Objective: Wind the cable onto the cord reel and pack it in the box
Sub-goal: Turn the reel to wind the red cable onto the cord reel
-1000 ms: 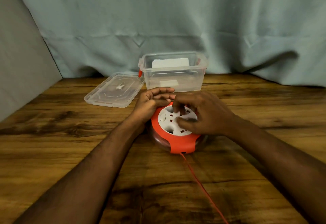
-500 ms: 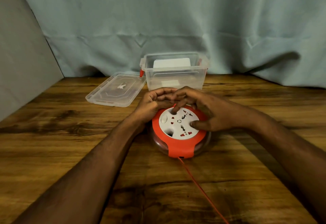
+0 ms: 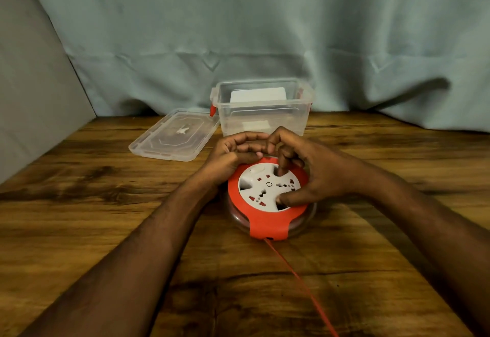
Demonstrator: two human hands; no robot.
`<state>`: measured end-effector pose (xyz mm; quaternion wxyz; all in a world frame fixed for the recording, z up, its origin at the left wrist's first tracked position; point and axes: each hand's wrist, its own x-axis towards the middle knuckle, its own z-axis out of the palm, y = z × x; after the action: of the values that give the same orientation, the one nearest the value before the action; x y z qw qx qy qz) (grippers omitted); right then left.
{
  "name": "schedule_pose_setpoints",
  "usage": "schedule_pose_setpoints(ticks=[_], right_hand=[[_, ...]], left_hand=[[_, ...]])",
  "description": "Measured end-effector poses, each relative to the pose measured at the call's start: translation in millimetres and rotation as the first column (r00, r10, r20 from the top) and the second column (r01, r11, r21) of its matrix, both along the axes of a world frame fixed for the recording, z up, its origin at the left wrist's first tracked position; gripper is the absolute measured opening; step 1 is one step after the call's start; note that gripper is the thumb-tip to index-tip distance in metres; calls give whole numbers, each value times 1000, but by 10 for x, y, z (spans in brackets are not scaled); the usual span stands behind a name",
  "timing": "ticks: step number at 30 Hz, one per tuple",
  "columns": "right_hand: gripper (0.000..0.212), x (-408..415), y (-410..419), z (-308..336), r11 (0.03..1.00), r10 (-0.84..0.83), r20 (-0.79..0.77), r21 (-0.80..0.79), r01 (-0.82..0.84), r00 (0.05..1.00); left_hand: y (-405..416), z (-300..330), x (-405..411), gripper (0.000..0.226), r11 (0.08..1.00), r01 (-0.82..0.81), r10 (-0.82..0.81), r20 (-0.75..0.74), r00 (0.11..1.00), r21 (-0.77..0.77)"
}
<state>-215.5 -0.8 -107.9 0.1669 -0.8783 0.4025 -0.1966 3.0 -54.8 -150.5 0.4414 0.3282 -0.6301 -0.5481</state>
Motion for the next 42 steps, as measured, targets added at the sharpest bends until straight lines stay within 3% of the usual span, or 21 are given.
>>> schedule_pose_setpoints(ticks=[5, 11, 15, 19, 25, 29, 35, 42], right_hand=[[45, 70, 30, -46, 983, -70, -57, -174, 59, 996], [54, 237, 69, -154, 927, -178, -79, -347, 141, 981], [47, 303, 96, -151, 922, -184, -83, -361, 143, 979], [17, 184, 77, -70, 969, -45, -32, -246, 36, 998], [56, 42, 8, 7, 989, 8, -67, -144, -18, 998], [60, 7, 0, 27, 996, 80, -69, -31, -82, 994], [87, -39, 5, 94, 993, 103, -117, 68, -95, 988], [95, -31, -44, 51, 984, 145, -38, 106, -141, 989]], left_hand=[[-4, -12, -7, 45, 1000, -5, 5, -26, 1000, 4], [6, -1, -24, 45, 1000, 4, -3, -53, 999, 26], [13, 1, -13, 44, 999, 0, 2, -62, 998, 32], [23, 10, -12, 44, 999, -35, 36, -39, 999, 14], [18, -9, -5, 43, 999, -25, 25, 0, 1000, -37], [7, -14, 14, 43, 997, 41, -39, 32, 999, -60], [10, 4, 31, 44, 991, 127, -126, 41, 991, -33], [-13, -18, 25, 37, 995, 97, -97, 19, 995, -24]])
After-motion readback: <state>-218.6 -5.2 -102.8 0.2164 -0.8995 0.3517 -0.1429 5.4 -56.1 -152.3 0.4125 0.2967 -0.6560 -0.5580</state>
